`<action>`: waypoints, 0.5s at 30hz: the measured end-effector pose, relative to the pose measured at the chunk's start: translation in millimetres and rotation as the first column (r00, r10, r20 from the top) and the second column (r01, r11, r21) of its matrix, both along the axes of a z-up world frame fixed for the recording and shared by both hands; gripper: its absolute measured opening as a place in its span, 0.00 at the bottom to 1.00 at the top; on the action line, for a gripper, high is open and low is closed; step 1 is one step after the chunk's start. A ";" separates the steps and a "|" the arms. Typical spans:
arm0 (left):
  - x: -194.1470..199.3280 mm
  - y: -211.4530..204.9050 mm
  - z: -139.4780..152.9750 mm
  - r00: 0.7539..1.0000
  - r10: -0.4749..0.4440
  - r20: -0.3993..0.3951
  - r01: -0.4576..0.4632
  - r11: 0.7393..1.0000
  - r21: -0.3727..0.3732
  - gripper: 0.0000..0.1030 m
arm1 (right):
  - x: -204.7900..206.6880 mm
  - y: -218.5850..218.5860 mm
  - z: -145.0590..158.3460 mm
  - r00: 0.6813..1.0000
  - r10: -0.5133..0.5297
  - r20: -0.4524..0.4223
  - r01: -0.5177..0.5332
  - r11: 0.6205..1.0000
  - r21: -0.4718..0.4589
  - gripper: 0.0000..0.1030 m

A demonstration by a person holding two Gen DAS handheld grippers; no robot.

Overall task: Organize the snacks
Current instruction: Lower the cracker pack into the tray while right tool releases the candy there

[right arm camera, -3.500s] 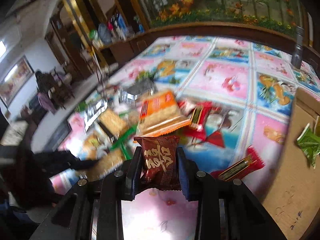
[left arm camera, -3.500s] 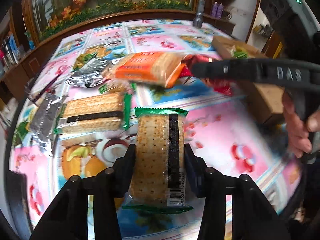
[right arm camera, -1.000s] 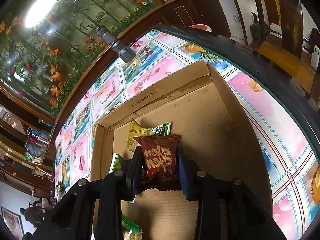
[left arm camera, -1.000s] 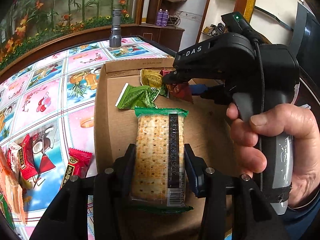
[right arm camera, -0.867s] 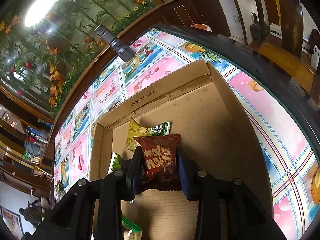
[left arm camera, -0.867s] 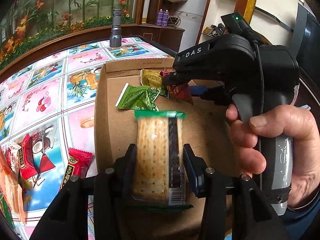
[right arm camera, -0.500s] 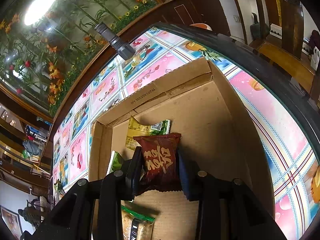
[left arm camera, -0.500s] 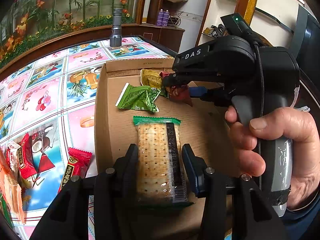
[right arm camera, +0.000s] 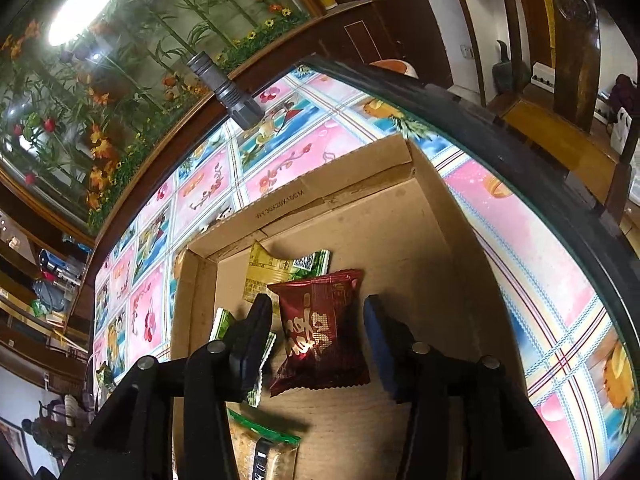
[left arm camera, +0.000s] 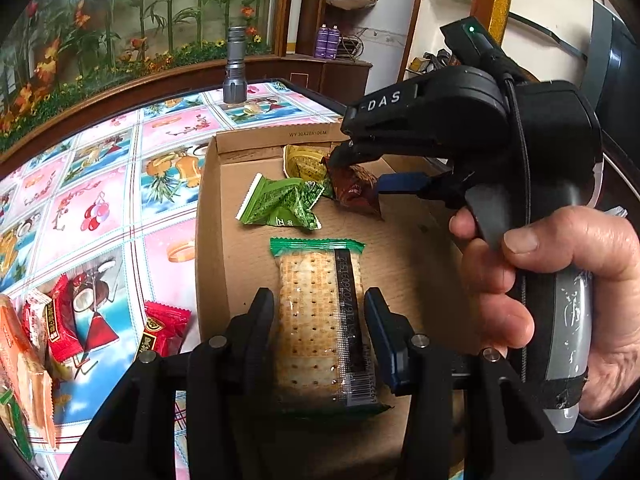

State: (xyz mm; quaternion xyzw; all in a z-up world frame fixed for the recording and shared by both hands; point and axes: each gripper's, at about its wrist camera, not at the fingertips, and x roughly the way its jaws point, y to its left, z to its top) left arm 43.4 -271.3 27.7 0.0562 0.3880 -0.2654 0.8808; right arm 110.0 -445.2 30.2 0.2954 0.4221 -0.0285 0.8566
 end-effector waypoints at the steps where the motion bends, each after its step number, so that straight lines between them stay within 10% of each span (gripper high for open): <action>1: -0.2 -0.7 0.1 1.000 0.000 0.006 0.000 1.000 0.005 0.44 | -0.5 -0.3 0.9 1.000 -0.002 0.003 0.002 1.000 -0.002 0.53; 6: -2.5 -1.6 0.4 1.000 0.002 0.029 -0.003 1.000 0.018 0.44 | -2.0 0.2 6.9 1.000 -0.001 0.031 0.001 1.000 -0.007 0.70; 15: -3.6 -2.3 0.6 0.999 0.005 0.035 -0.006 1.000 0.022 0.44 | -2.3 0.4 9.7 0.999 0.001 0.040 0.000 1.000 -0.015 0.71</action>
